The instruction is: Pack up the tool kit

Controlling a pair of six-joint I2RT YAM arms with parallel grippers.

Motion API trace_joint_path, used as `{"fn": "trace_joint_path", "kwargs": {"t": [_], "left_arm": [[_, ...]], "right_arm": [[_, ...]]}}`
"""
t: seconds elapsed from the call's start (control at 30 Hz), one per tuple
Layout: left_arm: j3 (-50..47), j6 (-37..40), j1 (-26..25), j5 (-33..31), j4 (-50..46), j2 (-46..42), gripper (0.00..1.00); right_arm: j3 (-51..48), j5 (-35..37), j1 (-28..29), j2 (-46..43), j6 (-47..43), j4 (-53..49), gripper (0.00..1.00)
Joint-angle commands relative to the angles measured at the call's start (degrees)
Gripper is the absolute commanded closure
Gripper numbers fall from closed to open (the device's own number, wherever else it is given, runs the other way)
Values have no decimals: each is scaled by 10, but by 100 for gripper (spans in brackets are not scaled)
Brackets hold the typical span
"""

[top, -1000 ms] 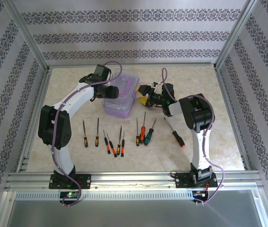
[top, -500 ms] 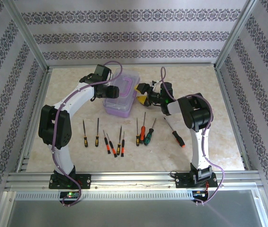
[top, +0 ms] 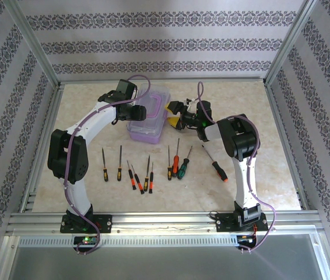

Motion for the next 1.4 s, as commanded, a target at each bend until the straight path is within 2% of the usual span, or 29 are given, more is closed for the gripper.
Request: {"fn": "trace_joint_path", "kwargs": {"t": [0.0, 0.13, 0.3, 0.47, 0.67, 0.77, 0.87, 1.37], "left_arm": [[-23, 23, -18, 64, -47, 56, 39], [-15, 25, -19, 67, -56, 45, 37], [14, 20, -18, 84, -70, 25, 27], [125, 30, -18, 71, -144, 59, 23], [269, 28, -18, 28, -224, 134, 22], [308, 17, -18, -1, -249, 165, 22], [323, 14, -19, -14, -259, 183, 21], [358, 19, -36, 24, -271, 198, 10]], "right_arm": [[-6, -15, -2, -4, 26, 76, 8], [-10, -38, -17, -12, 21, 80, 7], [-12, -55, -30, -19, -2, 43, 6], [-12, -63, -40, -17, -7, 36, 6], [-21, -64, -41, -16, -15, 30, 7], [-25, -66, -42, -15, -15, 29, 6], [-25, -71, -44, -14, -16, 27, 7], [-11, -61, -35, 7, 8, 44, 6]]}}
